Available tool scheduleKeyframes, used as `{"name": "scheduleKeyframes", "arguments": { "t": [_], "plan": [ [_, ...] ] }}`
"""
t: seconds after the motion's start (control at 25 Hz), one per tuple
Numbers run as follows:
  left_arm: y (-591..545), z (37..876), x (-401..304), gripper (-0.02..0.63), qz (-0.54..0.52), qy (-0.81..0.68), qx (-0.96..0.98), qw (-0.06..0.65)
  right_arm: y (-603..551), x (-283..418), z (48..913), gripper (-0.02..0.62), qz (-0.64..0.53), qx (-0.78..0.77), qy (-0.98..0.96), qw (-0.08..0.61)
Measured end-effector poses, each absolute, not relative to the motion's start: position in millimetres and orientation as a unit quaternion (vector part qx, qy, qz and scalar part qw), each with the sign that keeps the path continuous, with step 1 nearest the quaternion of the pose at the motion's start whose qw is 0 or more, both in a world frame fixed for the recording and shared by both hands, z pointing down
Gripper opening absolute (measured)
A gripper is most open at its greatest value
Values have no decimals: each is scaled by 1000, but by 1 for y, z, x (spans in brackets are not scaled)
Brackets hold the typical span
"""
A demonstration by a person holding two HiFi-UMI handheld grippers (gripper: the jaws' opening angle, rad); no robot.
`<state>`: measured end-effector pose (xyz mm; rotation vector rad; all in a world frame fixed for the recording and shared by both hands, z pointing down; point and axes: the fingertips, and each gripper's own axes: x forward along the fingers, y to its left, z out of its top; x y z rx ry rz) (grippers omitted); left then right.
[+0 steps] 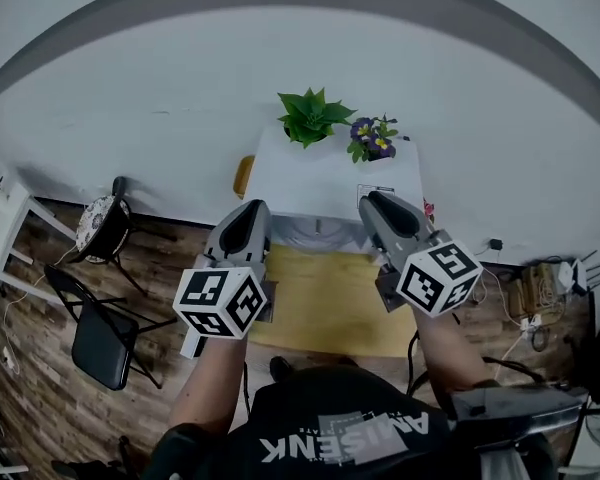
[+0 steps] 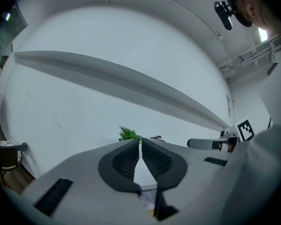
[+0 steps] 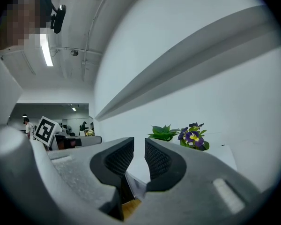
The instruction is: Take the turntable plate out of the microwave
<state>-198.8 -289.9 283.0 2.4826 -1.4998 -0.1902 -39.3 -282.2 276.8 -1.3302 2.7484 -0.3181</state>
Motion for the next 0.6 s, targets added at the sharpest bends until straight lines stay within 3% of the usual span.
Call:
{"name": "scheduleKeyframes", "arguments": {
  "t": [0.08,0.2,0.6],
  "plan": [
    [-292,285,-199,5,-65,-501,854,121,-281,-41,280,64,-112,-443,889,40],
    [-296,288,-198,80,-69,-475,868,125,-285,-44,285,75,-121,-458,880,44],
    [-303,331,-194,104,-39,-447,878,165,-286,-46,328,158,-173,-484,857,42]
  ]
}}
